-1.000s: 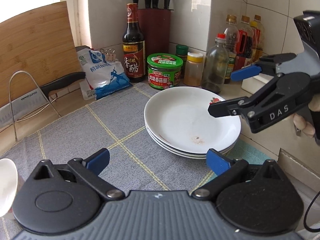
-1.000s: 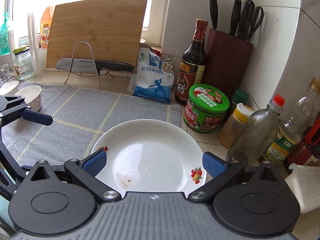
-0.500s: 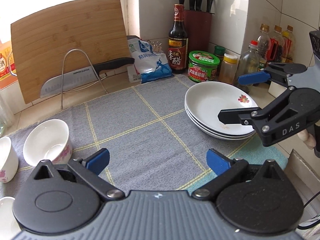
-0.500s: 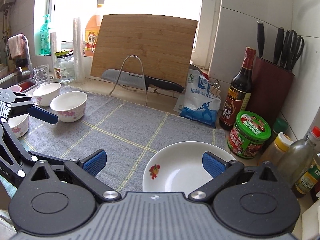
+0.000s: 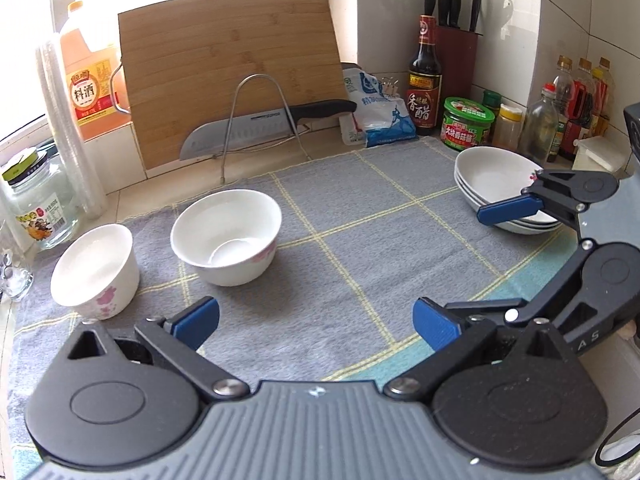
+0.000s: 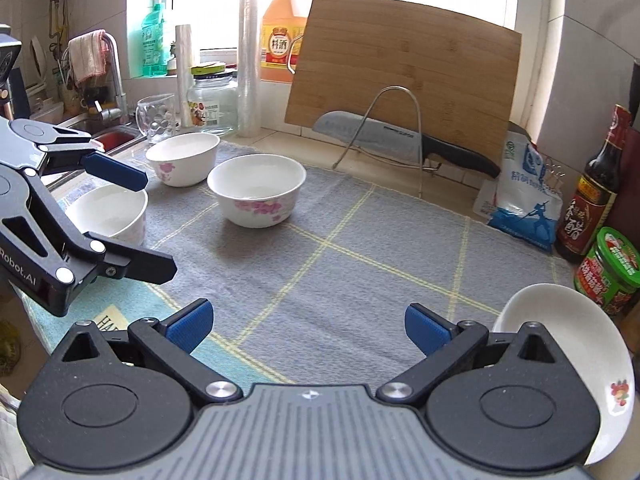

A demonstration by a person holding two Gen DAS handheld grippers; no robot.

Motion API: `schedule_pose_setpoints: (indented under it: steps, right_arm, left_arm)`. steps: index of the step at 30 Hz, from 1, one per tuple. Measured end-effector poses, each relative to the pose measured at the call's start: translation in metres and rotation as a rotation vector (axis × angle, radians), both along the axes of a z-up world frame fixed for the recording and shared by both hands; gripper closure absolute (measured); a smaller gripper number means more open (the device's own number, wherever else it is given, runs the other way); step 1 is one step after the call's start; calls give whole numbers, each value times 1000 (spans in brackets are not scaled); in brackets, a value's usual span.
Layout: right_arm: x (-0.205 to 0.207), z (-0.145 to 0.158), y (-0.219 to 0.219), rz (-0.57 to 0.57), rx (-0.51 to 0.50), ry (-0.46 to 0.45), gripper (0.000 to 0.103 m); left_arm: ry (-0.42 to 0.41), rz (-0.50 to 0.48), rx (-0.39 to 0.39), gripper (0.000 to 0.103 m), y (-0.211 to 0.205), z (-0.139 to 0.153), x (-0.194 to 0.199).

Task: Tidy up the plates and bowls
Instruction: 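Withdraw the right tool away from the plate stack, then move the left tool to the pink-flower white bowl and grasp its rim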

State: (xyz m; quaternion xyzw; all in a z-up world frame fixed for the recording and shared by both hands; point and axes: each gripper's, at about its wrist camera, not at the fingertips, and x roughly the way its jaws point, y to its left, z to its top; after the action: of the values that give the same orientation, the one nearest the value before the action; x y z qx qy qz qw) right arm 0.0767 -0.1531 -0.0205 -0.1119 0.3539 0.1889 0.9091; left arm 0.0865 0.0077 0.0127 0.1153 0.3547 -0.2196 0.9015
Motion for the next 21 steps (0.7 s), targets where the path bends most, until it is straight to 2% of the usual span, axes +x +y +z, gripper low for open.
schedule_pose_setpoints:
  steps: [6, 15, 20, 21]
  right_arm:
    - [-8, -12, 56, 59, -1, 28, 0]
    - [1, -27, 122, 151, -10, 26, 0]
    - [9, -35, 156, 214, -37, 13, 0]
    - [10, -36, 162, 229, -42, 11, 0]
  left_arm:
    - [18, 14, 25, 1, 52, -2, 8]
    - [66, 101, 70, 1, 122, -10, 25]
    - [116, 111, 51, 3, 143, -18, 36]
    - [128, 106, 40, 6, 146, -19, 37]
